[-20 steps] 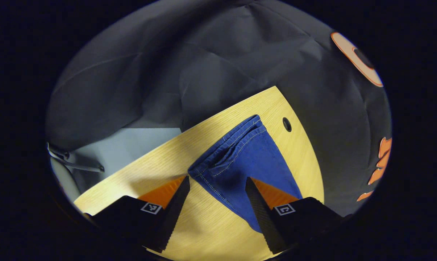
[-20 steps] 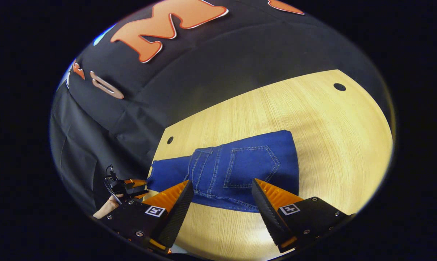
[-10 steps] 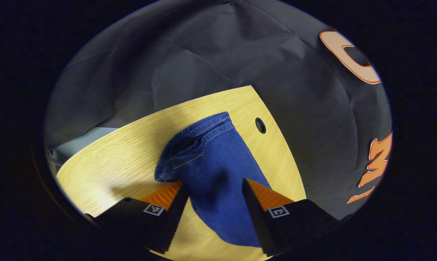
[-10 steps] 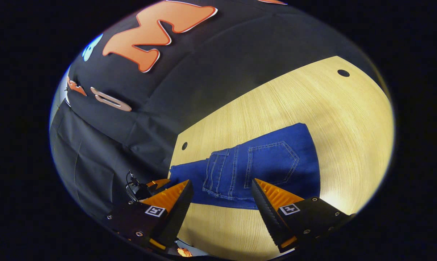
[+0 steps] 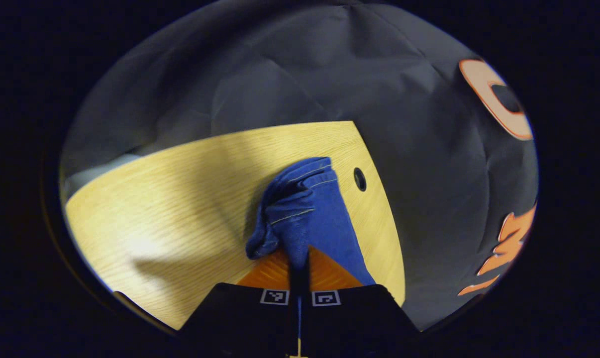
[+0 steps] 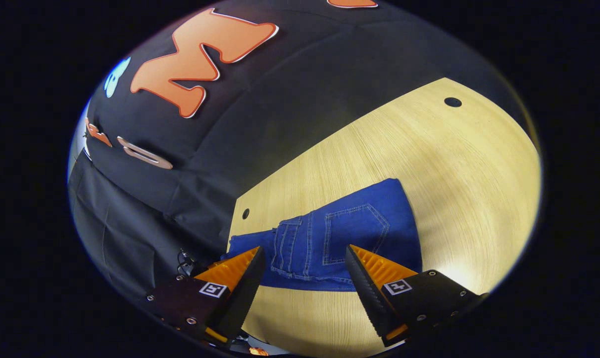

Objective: Grasp the waist and the cuffs of the jeans and fold them to make the two legs overlap; first hold the waist and fold one-third of the jeans toward the cuffs, then hold the cuffs and fold the remaining one-third in the same direction to finish folding.

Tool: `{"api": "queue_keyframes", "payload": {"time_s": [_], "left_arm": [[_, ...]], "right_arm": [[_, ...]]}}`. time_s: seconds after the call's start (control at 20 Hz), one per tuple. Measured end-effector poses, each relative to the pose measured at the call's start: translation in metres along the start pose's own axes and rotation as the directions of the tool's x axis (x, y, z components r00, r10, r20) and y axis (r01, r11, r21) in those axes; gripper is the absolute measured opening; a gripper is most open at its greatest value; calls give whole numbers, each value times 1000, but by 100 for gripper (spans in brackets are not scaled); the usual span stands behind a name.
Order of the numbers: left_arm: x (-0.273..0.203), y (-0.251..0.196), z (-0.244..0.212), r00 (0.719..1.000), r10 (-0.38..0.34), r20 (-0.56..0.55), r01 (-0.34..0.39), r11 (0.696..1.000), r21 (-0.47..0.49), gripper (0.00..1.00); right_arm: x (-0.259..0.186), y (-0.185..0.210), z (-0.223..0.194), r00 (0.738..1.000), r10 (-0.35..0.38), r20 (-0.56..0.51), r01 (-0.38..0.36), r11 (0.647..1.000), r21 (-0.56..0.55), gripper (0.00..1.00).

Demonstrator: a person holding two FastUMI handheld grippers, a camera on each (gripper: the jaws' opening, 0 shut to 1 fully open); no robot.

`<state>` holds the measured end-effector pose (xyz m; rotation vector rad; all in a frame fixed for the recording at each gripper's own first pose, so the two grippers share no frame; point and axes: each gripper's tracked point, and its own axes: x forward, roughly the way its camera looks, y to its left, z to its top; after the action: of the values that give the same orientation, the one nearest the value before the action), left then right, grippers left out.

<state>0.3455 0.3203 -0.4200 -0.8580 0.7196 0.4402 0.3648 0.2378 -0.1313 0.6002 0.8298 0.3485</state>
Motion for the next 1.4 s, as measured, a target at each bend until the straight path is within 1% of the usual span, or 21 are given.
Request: {"api": "queue_keyframes", "payload": {"time_s": [0.15, 0.3, 0.5, 0.6, 0.7, 0.9, 1.05, 1.15, 1.25, 1.4], "left_arm": [[-34, -34, 10, 996, -55, 69, 51, 997, 61, 2], [-80, -69, 17, 989, -94, 115, 78, 987, 138, 2], [-123, -146, -8, 971, -206, 119, 181, 965, 191, 2], [-138, -189, -29, 960, -256, 118, 222, 945, 241, 2], [-151, -228, -54, 950, -292, 109, 246, 917, 314, 2], [-159, -301, -124, 936, -351, 25, 312, 860, 404, 2], [-147, -341, -196, 932, -355, -72, 345, 810, 474, 2], [-133, -358, -245, 929, -344, -136, 365, 787, 497, 1], [-108, -366, -287, 930, -317, -188, 368, 768, 524, 1], [-78, -359, -341, 941, -235, -243, 336, 734, 590, 1]], "right_arm": [[-7, 2, 11, 999, 16, 30, -17, 1000, 9, 98], [-19, 3, 24, 997, 27, 70, -28, 1000, 9, 98], [-47, -5, 46, 989, 4, 146, 0, 1000, -26, 98], [-65, -8, 62, 981, 3, 196, 6, 999, -48, 98], [-86, -13, 76, 973, 10, 230, 4, 998, -59, 98], [-132, -27, 96, 958, 29, 284, -11, 998, -66, 98], [-161, -43, 110, 946, 34, 322, -14, 998, -63, 98], [-178, -60, 117, 937, 18, 348, 2, 998, -58, 98], [-194, -77, 120, 931, 3, 364, 17, 999, -51, 98], [-208, -99, 120, 929, -20, 371, 33, 999, -30, 98]]}}
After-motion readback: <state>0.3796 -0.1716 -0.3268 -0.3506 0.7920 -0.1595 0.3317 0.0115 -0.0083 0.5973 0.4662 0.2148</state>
